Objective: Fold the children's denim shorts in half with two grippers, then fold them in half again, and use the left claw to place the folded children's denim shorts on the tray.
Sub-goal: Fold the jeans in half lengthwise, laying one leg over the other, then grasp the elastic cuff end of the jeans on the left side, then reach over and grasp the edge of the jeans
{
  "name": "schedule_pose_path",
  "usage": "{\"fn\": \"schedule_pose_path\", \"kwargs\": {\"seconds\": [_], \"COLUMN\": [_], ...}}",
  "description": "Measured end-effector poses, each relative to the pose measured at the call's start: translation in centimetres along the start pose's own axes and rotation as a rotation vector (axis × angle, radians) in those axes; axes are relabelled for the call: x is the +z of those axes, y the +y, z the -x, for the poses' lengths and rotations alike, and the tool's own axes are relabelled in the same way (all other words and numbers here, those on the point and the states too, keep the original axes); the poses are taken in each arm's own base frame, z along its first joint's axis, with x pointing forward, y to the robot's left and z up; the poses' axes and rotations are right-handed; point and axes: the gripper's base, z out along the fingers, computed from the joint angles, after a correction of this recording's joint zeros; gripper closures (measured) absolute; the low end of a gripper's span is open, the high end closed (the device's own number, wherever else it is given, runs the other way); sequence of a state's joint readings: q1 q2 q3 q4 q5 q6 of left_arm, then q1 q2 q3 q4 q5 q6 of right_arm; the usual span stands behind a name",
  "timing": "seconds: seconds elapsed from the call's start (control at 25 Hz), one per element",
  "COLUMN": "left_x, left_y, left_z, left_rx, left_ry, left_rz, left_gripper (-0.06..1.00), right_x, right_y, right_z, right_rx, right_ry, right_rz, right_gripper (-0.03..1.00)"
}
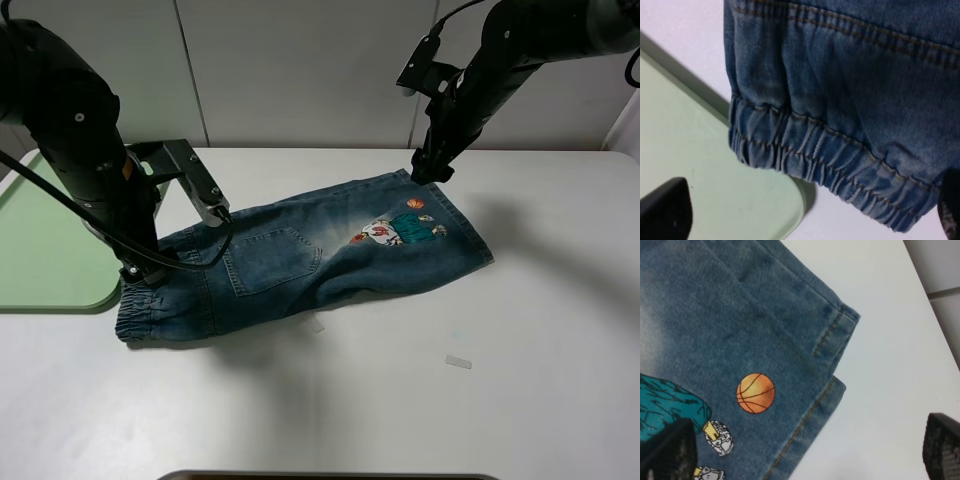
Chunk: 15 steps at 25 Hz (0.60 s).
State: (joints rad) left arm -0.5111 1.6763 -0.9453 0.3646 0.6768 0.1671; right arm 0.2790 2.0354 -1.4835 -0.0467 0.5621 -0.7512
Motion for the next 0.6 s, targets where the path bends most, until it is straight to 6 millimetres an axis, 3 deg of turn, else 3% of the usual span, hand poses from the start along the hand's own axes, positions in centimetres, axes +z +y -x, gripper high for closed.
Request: {"fn": "schedule_pose_path", "kwargs": {"seconds": [0.44,0.6], "left_x": [0.0,-0.4], "left_y": [0.0,0.1], "left_z": [0.1,0.0], "left_rx": [-0.002,-0.014], "left_ry": [-0.011,0.004], "left_rz": [0.000,0.001], "left_gripper": [-0.04,-0.04], "right_x": [-0.3,-2.3], "right_y": [0.1,-0.1], "right_z": [-0.1,-0.1], "right_rx": [0.064,0.163], "right_ry": [0.016,0.044], "right_rz": [0.013,0.022], "right_gripper": [0.27,0.27]}}
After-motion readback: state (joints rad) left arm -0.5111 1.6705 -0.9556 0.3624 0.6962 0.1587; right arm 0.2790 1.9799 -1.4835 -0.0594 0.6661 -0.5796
